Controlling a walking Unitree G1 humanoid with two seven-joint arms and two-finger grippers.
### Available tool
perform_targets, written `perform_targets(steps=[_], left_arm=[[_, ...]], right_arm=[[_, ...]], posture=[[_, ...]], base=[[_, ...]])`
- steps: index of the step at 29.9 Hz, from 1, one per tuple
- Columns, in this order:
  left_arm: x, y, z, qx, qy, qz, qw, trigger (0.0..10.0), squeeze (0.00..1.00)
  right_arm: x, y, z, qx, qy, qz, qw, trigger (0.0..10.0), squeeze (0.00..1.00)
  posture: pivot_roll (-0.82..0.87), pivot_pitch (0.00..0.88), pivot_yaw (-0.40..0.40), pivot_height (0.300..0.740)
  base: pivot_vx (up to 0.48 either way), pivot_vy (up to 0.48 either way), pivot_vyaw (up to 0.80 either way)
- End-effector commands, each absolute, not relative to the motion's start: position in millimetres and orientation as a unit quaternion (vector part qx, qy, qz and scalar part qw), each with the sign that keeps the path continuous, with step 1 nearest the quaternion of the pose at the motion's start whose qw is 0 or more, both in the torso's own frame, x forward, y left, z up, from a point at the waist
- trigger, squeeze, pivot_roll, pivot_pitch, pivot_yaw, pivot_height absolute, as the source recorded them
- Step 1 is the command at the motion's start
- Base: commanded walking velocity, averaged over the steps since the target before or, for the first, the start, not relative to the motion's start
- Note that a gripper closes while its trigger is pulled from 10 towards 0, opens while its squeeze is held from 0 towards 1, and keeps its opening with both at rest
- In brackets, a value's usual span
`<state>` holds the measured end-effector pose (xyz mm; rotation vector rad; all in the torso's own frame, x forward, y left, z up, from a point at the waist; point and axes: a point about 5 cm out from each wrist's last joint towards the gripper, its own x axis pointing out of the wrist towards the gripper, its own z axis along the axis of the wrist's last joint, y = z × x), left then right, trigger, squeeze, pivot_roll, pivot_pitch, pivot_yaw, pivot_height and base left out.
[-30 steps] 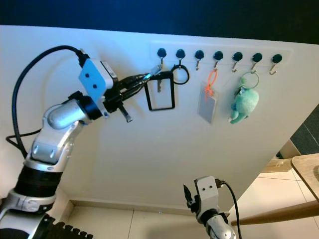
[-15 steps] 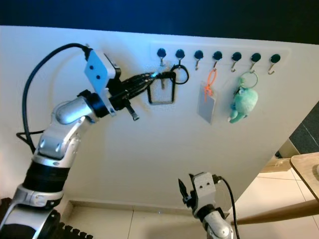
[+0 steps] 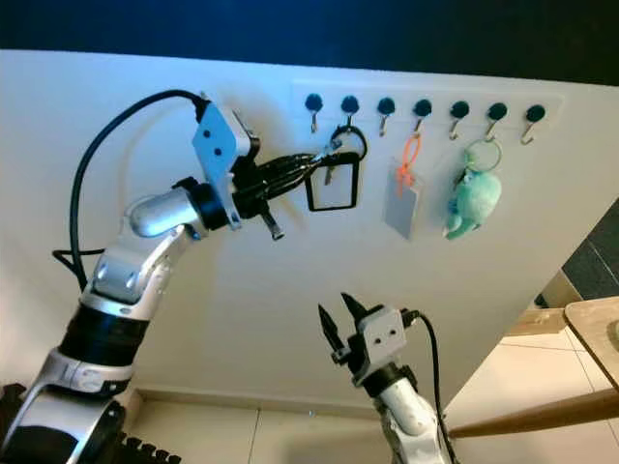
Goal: Hang keys on a hook
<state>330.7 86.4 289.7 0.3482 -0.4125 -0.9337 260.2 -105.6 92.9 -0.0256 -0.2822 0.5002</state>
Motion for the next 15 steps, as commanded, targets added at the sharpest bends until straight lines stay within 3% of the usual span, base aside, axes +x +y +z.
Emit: perform_targets(steps=[1, 15], left_arm=[[333, 82, 291, 0.171, -0.197, -0.442, 0.858, 10.0, 0.00], [343, 84, 304, 0.168, -0.210, -0.419, 0.867, 10.0, 0.00]], right_arm=[[260, -103, 97, -0.007, -0.145, 0.253, 0.957, 10.0, 0.00], [261, -99, 102, -0.005, -0.143, 0.255, 0.956, 10.0, 0.00]], posture=[[0.04, 0.051, -0.015, 0.740], [0.04, 0.069, -0.010, 0.740]], base=[[0.000, 0.000, 0.00], [0.000, 0.000, 0.00]])
